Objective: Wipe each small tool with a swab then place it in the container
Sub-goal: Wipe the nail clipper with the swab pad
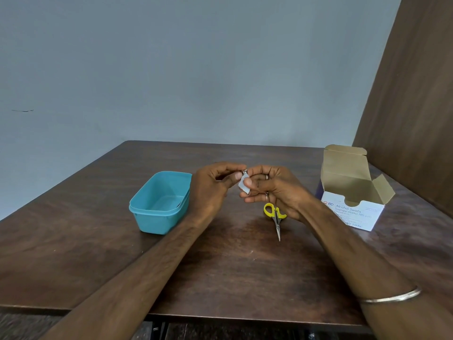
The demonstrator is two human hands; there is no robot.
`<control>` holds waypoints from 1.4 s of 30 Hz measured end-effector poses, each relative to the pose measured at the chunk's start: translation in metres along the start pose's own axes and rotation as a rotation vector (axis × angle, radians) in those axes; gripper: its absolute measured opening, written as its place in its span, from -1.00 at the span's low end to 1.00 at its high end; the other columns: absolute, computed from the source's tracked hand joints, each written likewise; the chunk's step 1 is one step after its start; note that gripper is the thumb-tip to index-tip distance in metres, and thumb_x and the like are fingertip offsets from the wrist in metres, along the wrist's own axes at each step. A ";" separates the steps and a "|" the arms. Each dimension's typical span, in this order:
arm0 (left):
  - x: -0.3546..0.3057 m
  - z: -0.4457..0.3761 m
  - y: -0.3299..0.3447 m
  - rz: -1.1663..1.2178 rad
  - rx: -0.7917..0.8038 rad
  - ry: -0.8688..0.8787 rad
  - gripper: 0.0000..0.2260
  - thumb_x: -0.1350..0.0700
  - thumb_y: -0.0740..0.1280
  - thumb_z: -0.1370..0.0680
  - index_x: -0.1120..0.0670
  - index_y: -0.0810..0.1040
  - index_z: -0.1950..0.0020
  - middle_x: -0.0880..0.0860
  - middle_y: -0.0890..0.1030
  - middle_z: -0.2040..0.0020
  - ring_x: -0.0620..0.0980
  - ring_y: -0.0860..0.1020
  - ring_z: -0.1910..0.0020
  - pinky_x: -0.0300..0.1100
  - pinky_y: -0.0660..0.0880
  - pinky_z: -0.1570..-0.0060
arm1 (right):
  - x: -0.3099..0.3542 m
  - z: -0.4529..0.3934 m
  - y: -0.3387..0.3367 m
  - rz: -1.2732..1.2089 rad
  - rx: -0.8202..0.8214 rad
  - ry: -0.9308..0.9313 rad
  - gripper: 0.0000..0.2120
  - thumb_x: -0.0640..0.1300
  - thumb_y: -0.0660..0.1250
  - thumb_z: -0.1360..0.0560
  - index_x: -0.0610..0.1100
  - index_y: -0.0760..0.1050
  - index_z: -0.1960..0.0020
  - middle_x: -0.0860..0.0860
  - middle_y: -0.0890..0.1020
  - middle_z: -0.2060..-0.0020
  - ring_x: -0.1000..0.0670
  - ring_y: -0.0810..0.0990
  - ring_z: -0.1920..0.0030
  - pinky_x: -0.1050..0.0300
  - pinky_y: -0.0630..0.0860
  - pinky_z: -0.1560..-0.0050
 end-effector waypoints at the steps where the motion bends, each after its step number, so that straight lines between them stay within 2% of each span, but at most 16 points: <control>1: 0.000 0.000 0.000 -0.005 -0.003 -0.002 -0.83 0.19 0.42 -0.51 -0.03 0.68 -0.04 -0.21 0.68 0.09 -0.30 0.62 0.09 -0.46 0.49 0.25 | 0.001 0.000 0.000 0.007 -0.007 -0.005 -0.73 -0.26 0.47 -0.33 -0.29 0.59 -0.01 -0.19 0.72 0.19 -0.13 0.74 0.24 0.04 0.69 0.21; 6: -0.003 0.001 0.001 0.011 0.010 0.000 -0.82 0.20 0.42 -0.51 0.02 0.68 -0.07 -0.15 0.70 0.07 -0.30 0.63 0.10 -0.47 0.47 0.25 | 0.003 0.000 0.001 0.030 -0.028 -0.051 -0.75 -0.18 0.45 -0.39 -0.26 0.62 -0.03 -0.19 0.72 0.19 -0.10 0.73 0.23 0.06 0.69 0.18; 10: -0.002 0.001 0.001 0.029 0.002 -0.014 -0.82 0.22 0.44 -0.50 0.03 0.67 -0.06 -0.12 0.70 0.10 -0.30 0.64 0.15 -0.46 0.47 0.27 | 0.002 0.000 0.000 0.008 -0.020 -0.046 -0.85 -0.31 0.40 -0.46 -0.29 0.60 -0.03 -0.19 0.72 0.19 -0.12 0.74 0.21 0.03 0.69 0.13; 12: -0.001 0.001 0.001 0.036 -0.007 -0.021 -0.83 0.22 0.44 -0.50 0.03 0.67 -0.06 -0.10 0.71 0.12 -0.29 0.64 0.18 -0.46 0.46 0.29 | 0.002 0.000 0.001 -0.007 -0.021 -0.039 -0.82 -0.38 0.41 -0.43 -0.29 0.60 -0.03 -0.18 0.72 0.19 -0.15 0.74 0.20 0.01 0.70 0.12; 14: -0.001 0.000 0.000 0.029 -0.010 -0.023 -0.83 0.21 0.43 -0.50 0.02 0.67 -0.06 -0.09 0.71 0.12 -0.29 0.64 0.18 -0.46 0.46 0.29 | 0.002 0.000 0.002 -0.009 -0.025 -0.038 -0.76 -0.36 0.45 -0.35 -0.29 0.60 -0.02 -0.18 0.72 0.19 -0.17 0.74 0.20 0.01 0.70 0.12; 16: -0.002 0.001 0.000 0.034 -0.007 -0.023 -0.83 0.21 0.43 -0.51 0.03 0.67 -0.07 -0.10 0.71 0.11 -0.29 0.64 0.16 -0.46 0.46 0.29 | 0.003 0.000 0.003 0.003 -0.028 -0.050 -0.77 -0.32 0.46 -0.35 -0.27 0.61 -0.01 -0.16 0.73 0.20 -0.15 0.74 0.21 0.02 0.69 0.14; 20: -0.004 0.002 0.000 0.037 -0.013 -0.018 -0.84 0.20 0.43 -0.51 -0.01 0.67 -0.05 -0.15 0.69 0.13 -0.30 0.64 0.15 -0.47 0.48 0.28 | 0.004 0.000 0.002 0.006 -0.028 -0.072 -0.87 -0.31 0.40 -0.47 -0.25 0.62 -0.01 -0.16 0.73 0.18 -0.11 0.74 0.22 0.04 0.69 0.13; 26: -0.007 0.003 -0.001 0.020 -0.021 -0.011 -0.77 0.22 0.41 -0.52 -0.13 0.63 0.01 -0.23 0.67 0.15 -0.32 0.63 0.15 -0.47 0.48 0.28 | 0.003 -0.001 0.002 -0.014 -0.016 -0.054 -0.75 -0.46 0.38 -0.43 -0.32 0.59 -0.09 -0.21 0.73 0.12 -0.20 0.74 0.14 0.00 0.69 0.09; 29: -0.007 0.003 0.000 0.039 -0.020 -0.025 -0.77 0.22 0.40 -0.53 -0.14 0.62 0.00 -0.24 0.67 0.15 -0.32 0.63 0.14 -0.46 0.49 0.28 | 0.004 -0.001 0.003 0.001 -0.024 -0.067 -0.77 -0.44 0.40 -0.43 -0.28 0.63 -0.05 -0.19 0.73 0.13 -0.18 0.74 0.14 0.01 0.69 0.11; 33: -0.008 0.004 0.001 0.069 -0.019 -0.050 -0.81 0.15 0.41 -0.53 -0.18 0.61 0.04 -0.24 0.67 0.16 -0.30 0.63 0.14 -0.37 0.54 0.33 | 0.004 -0.001 0.001 0.013 -0.054 -0.081 -0.84 -0.40 0.41 -0.46 -0.24 0.63 -0.01 -0.18 0.73 0.18 -0.15 0.74 0.19 0.05 0.69 0.15; 36: -0.004 0.004 0.000 0.076 -0.033 -0.087 -0.84 0.14 0.41 -0.53 -0.09 0.64 -0.04 -0.17 0.69 0.10 -0.25 0.64 0.12 -0.32 0.54 0.37 | 0.004 -0.001 0.001 0.008 -0.036 -0.075 -0.80 -0.44 0.39 -0.45 -0.26 0.62 -0.03 -0.19 0.73 0.15 -0.19 0.74 0.15 0.02 0.69 0.11; 42: 0.001 0.003 0.001 0.124 -0.044 -0.169 -0.84 0.14 0.40 -0.54 -0.04 0.66 -0.09 -0.08 0.71 0.08 -0.12 0.66 0.09 -0.13 0.59 0.27 | 0.004 -0.002 0.003 0.026 -0.001 -0.076 -0.72 -0.45 0.40 -0.43 -0.27 0.62 -0.11 -0.19 0.73 0.08 -0.20 0.74 0.07 0.00 0.68 0.10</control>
Point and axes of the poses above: each hand's wrist, its own z-axis away from the middle knuckle, its own y-axis out of the palm, x = y × z, the point moved 5 cm from there along -z, towards the middle knuckle
